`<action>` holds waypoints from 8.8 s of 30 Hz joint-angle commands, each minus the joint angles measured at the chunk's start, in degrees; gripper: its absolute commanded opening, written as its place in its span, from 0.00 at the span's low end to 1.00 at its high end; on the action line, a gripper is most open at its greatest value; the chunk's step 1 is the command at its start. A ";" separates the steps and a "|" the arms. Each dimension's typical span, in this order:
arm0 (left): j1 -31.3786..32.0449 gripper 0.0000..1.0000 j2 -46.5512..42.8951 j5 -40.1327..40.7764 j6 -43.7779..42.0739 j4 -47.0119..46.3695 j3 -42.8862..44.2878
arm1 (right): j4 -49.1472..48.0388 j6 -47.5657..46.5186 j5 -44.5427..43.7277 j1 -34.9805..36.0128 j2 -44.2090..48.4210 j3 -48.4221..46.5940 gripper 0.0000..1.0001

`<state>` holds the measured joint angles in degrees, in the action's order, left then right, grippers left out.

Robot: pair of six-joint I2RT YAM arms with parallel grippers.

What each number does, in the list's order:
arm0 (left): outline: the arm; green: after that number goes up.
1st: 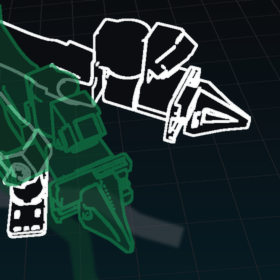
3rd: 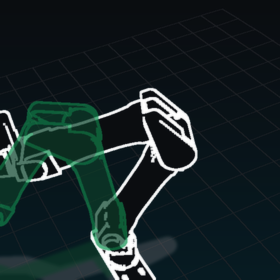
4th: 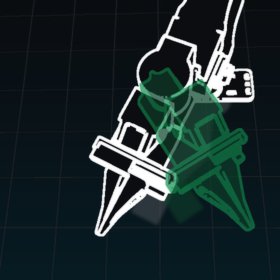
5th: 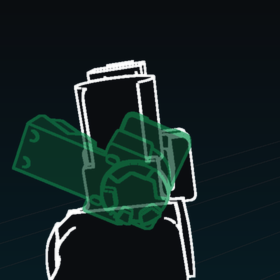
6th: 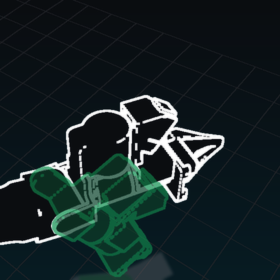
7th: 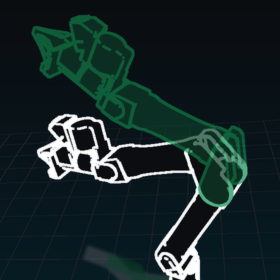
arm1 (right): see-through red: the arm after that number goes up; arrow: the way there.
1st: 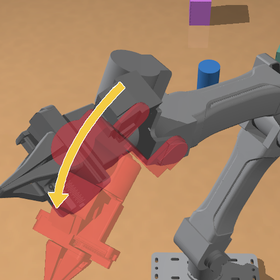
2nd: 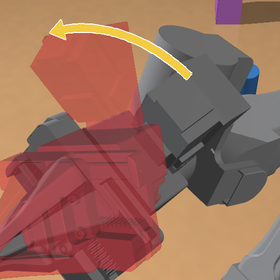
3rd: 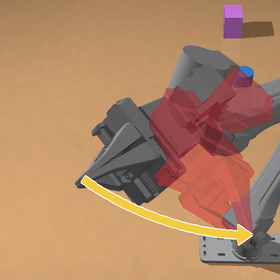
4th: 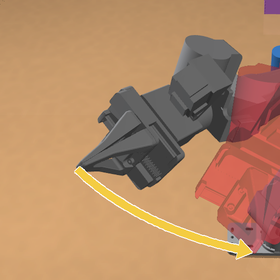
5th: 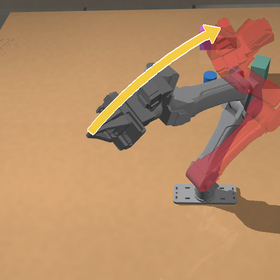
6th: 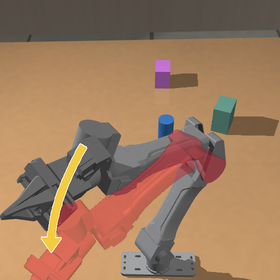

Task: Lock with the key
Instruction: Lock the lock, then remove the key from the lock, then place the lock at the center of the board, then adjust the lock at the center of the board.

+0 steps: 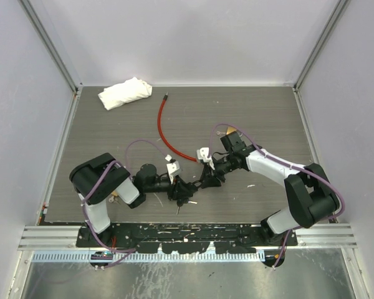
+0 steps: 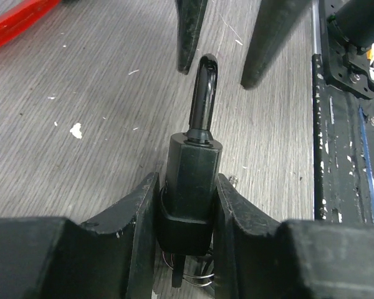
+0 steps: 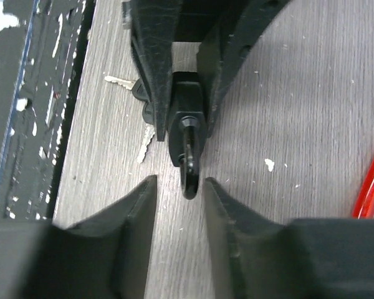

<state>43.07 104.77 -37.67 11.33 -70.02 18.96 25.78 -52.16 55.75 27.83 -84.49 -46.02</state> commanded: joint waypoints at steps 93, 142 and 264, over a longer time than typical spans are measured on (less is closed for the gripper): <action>5.47 0.51 -1.55 21.07 2.25 -8.52 -7.02 | 8.06 -7.40 3.83 -5.52 4.68 -3.34 0.01; -1.72 0.00 -8.31 13.82 20.17 -2.39 -0.56 | -8.97 21.03 7.49 -22.51 11.45 -3.33 0.01; -51.22 0.94 -63.33 38.48 39.37 109.56 9.91 | -7.88 24.72 6.93 -20.63 13.49 -6.09 0.71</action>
<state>-7.42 40.12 -5.21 48.77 38.65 29.58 17.65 -26.02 62.22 7.38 -70.65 -49.39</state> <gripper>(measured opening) 0.971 0.709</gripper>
